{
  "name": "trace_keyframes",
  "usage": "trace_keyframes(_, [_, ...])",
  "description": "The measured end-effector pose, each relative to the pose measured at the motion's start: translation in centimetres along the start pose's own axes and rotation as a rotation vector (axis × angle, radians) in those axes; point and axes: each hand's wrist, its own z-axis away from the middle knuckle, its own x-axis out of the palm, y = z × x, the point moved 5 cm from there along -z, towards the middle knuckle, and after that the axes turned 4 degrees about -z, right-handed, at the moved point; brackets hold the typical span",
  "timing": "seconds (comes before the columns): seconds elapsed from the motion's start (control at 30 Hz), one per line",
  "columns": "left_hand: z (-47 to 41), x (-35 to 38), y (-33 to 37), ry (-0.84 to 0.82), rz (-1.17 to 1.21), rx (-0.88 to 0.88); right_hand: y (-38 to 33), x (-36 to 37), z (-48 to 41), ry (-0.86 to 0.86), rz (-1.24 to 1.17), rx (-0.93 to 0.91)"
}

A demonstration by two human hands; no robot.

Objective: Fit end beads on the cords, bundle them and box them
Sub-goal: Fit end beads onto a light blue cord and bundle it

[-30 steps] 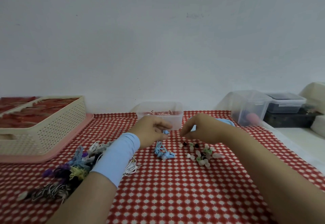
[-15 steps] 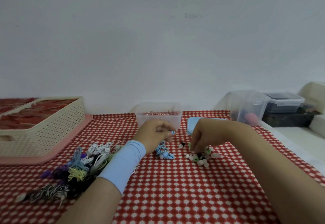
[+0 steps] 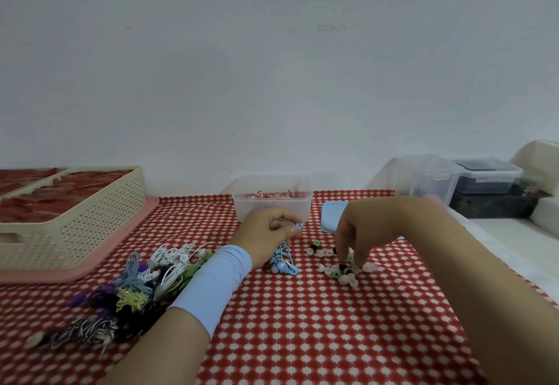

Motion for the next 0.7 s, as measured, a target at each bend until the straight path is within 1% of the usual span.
trace_keyframes(0.07, [0.0, 0.1, 0.0, -0.001, 0.002, -0.005, 0.1, 0.8, -0.2, -0.071, 0.046, 0.054])
trace_keyframes(0.1, [0.0, 0.1, -0.1, -0.004, 0.0, -0.008, 0.1, 1.1, -0.3, -0.077, 0.052, 0.068])
trace_keyframes(0.3, [-0.1, 0.2, -0.3, -0.018, -0.009, -0.006, 0.6, 0.9, -1.1, 0.033, -0.012, 0.082])
trace_keyframes(0.37, [-0.1, 0.1, -0.3, -0.006, 0.015, -0.008, 0.4, 0.5, -0.8, 0.08, -0.057, 0.044])
trace_keyframes(0.47, [-0.1, -0.2, -0.4, 0.021, 0.099, -0.021, -0.2, -0.3, -0.5, 0.174, -0.187, -0.053])
trace_keyframes(0.63, [-0.2, -0.5, -0.9, 0.045, 0.151, -0.081, -1.3, 0.4, -1.2, 0.152, -0.356, -0.144])
trace_keyframes(0.7, [-0.2, -0.5, -1.1, 0.044, 0.164, -0.095, -1.3, 0.7, -1.6, 0.177, -0.422, -0.166])
